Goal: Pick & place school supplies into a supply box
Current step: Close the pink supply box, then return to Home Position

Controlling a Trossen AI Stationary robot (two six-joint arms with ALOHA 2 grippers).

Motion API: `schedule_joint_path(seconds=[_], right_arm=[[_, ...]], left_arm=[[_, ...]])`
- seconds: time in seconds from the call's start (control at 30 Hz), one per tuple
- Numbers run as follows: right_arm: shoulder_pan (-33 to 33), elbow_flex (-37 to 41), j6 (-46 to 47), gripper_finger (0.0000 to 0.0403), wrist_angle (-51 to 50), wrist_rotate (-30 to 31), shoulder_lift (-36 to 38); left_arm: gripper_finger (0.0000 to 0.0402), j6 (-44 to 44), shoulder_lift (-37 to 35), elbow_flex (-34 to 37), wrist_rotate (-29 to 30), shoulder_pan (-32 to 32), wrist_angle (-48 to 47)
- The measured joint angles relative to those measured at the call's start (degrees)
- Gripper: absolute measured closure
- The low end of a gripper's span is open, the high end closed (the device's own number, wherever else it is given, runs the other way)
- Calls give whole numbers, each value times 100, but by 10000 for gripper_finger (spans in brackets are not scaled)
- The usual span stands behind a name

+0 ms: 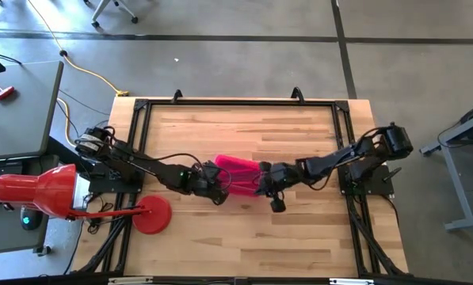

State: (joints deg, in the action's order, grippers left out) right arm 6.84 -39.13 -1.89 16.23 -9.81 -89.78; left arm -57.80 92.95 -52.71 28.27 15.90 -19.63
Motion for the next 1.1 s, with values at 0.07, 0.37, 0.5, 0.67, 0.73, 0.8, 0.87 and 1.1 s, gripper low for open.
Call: schedule_joint_path(seconds=[0.07,0.37,0.5,0.67,0.73,0.8,0.87,1.1], right_arm=[[144,-4,0,403,-246,414,0],[393,-35,173,402,-1088,1381,29],[378,-33,146,402,-1119,1380,33],[373,-31,9,402,-1132,1385,33],[371,-24,0,402,-1151,1406,62],[369,-13,-4,403,-1196,1421,131],[368,-6,-5,403,-1257,1436,286],[455,2,84,403,-1720,1524,1245]], left_arm=[[383,29,2,7,-71,0,211],[390,52,2,7,-109,112,447],[381,52,2,4,-121,193,441],[392,153,2,4,-34,251,447],[392,211,2,2,55,251,449],[389,231,1,2,153,251,452],[381,405,-73,-28,192,252,396],[390,1125,-408,-804,311,254,-972]])
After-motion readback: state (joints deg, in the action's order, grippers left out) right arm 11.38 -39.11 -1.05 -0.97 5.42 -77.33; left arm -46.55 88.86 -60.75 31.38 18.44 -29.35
